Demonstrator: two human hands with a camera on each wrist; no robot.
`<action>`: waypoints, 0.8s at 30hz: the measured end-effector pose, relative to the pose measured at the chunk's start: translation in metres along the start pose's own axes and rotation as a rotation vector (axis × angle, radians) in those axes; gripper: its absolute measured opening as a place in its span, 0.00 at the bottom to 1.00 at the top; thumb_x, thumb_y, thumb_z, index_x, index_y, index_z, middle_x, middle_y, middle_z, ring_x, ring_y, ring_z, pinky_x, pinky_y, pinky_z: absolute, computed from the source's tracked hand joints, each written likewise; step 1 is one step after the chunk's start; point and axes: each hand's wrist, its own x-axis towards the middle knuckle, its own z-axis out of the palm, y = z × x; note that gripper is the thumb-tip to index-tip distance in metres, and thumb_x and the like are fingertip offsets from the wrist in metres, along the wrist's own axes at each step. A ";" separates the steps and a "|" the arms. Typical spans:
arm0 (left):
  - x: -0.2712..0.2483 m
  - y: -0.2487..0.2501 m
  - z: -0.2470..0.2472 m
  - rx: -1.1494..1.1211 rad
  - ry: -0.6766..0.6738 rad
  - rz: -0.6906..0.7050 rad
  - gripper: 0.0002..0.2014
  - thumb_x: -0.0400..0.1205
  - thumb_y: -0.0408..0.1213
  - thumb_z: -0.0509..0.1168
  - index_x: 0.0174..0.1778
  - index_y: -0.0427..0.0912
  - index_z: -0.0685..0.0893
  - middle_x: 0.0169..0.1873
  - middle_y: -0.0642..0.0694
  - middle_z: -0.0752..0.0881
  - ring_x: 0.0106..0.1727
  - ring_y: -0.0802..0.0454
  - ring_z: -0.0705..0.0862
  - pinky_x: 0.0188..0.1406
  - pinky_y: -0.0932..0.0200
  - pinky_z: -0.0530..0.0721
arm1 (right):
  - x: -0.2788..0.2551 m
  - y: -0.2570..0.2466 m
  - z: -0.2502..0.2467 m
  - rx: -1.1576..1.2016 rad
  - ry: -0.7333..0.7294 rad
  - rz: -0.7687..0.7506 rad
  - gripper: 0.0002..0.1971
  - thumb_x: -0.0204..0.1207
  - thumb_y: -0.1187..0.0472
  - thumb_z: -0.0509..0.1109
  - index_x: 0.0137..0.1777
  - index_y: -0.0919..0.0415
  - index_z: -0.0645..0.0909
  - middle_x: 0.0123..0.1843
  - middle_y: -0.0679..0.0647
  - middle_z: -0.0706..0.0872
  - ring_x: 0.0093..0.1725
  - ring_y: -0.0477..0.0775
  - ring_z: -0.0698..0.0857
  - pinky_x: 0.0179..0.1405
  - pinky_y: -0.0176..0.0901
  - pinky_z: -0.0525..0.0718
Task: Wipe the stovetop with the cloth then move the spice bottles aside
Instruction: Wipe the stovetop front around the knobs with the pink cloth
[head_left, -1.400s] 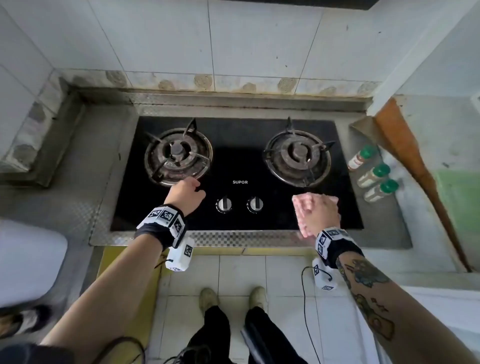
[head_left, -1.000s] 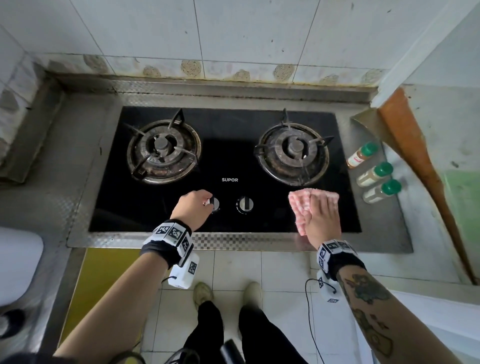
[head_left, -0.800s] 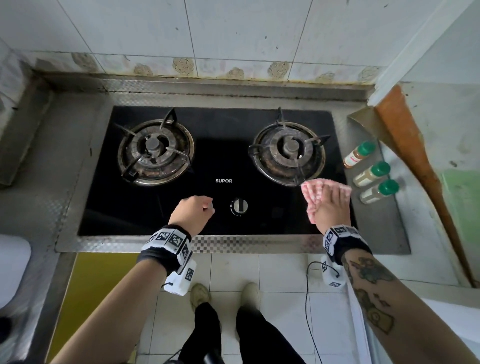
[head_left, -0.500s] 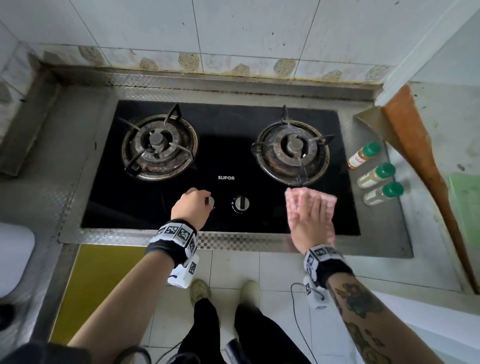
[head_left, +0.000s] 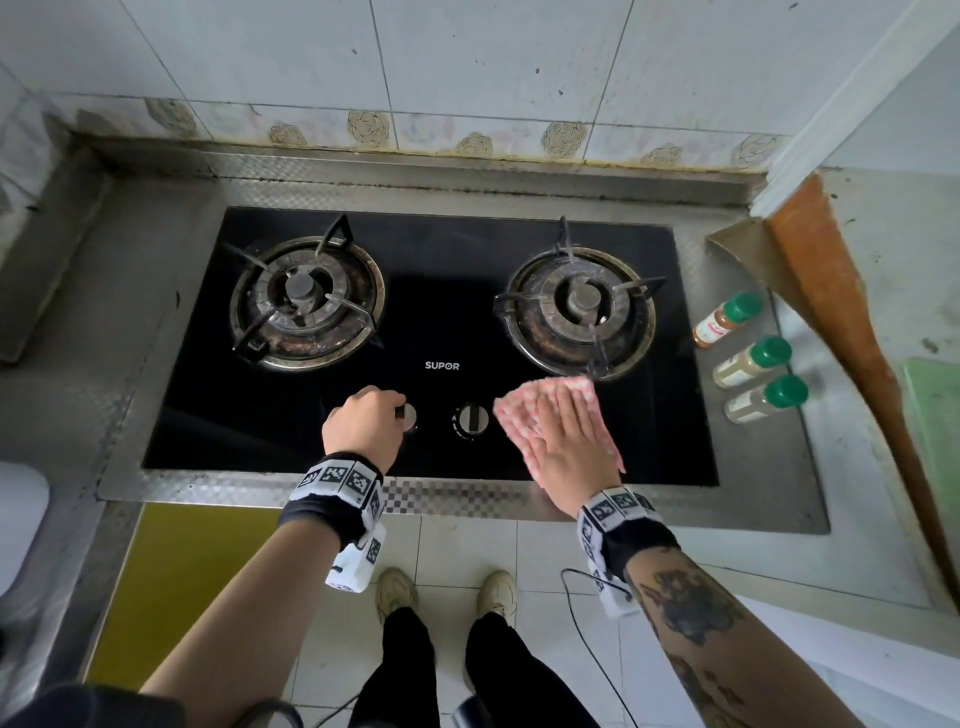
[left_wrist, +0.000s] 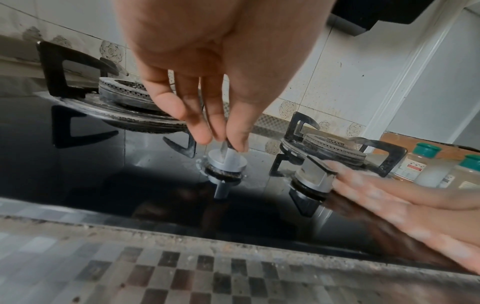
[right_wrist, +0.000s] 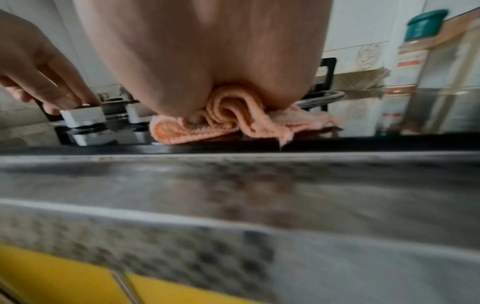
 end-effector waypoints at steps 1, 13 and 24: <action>0.000 0.001 0.000 0.001 0.001 -0.001 0.15 0.82 0.39 0.65 0.64 0.50 0.86 0.56 0.47 0.86 0.55 0.43 0.86 0.53 0.49 0.80 | -0.011 0.015 -0.002 0.002 0.016 0.044 0.32 0.84 0.49 0.37 0.84 0.67 0.54 0.85 0.70 0.56 0.85 0.69 0.49 0.83 0.66 0.50; -0.004 0.000 0.003 0.017 0.032 0.041 0.13 0.79 0.28 0.63 0.54 0.43 0.89 0.53 0.44 0.85 0.50 0.38 0.86 0.47 0.53 0.75 | -0.032 0.014 -0.019 0.158 0.002 0.526 0.33 0.85 0.52 0.48 0.85 0.65 0.42 0.86 0.69 0.42 0.85 0.67 0.41 0.82 0.59 0.38; 0.000 0.001 0.002 0.052 0.005 0.076 0.10 0.77 0.29 0.62 0.47 0.43 0.88 0.47 0.44 0.84 0.51 0.40 0.85 0.51 0.51 0.77 | 0.074 -0.030 -0.028 -0.192 -0.059 -0.344 0.36 0.74 0.54 0.46 0.81 0.73 0.56 0.81 0.72 0.65 0.83 0.73 0.57 0.81 0.66 0.50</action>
